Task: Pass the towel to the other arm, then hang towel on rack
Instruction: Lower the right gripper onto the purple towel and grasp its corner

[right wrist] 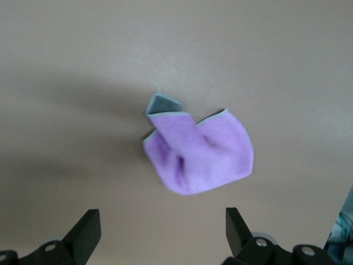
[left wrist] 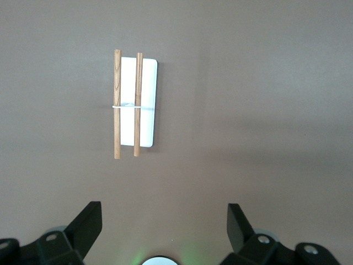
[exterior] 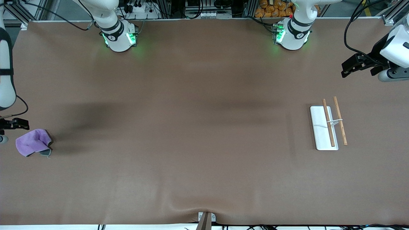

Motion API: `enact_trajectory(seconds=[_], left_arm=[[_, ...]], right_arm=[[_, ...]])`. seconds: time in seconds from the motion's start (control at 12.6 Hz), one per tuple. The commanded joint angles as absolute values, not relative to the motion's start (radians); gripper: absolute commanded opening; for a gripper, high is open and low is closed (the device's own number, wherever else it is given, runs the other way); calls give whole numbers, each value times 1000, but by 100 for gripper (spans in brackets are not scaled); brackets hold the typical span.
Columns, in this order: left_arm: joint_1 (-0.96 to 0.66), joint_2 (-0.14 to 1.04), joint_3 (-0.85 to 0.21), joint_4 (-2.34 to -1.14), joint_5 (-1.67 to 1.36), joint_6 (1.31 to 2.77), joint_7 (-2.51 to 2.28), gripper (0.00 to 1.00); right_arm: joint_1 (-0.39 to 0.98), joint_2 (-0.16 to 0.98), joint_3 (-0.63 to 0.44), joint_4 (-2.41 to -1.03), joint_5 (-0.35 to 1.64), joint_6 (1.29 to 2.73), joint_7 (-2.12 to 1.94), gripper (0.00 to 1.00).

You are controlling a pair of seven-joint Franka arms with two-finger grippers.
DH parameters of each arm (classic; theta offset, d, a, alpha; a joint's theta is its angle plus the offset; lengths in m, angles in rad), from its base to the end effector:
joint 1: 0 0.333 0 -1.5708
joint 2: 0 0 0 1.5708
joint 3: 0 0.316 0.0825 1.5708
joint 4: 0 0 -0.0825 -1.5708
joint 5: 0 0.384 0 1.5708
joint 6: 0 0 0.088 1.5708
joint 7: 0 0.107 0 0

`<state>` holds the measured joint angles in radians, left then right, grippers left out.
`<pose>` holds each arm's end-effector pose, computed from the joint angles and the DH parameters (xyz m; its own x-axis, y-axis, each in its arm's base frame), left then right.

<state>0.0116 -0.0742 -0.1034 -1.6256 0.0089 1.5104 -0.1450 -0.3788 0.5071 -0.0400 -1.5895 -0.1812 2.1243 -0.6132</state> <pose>0.5225 -0.0493 0.6335 0.9978 0.0544 -0.0385 0.0535 -0.9983 -0.0224 0.6290 -0.2848 0.3443 0.9558 0.2815 -0.0854 0.2918 -0.9440 0.1539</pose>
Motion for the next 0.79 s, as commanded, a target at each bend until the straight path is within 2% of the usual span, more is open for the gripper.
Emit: enact_trajectory(seconds=[0.0,0.24,0.71], left_arm=[[11,-71,-106,-1621,15,1505,-132,100],[11,-69,-106,-1620,14,1508,-132,100],[11,-64,-106,-1617,12,1513,-132,100]], right_arm=[[-400,555,-25,-1571,-202,2199,-632,100],[-426,572,-25,-1620,-202,2327,-635,100],[-477,572,-25,-1888,-199,2823,-672,100]])
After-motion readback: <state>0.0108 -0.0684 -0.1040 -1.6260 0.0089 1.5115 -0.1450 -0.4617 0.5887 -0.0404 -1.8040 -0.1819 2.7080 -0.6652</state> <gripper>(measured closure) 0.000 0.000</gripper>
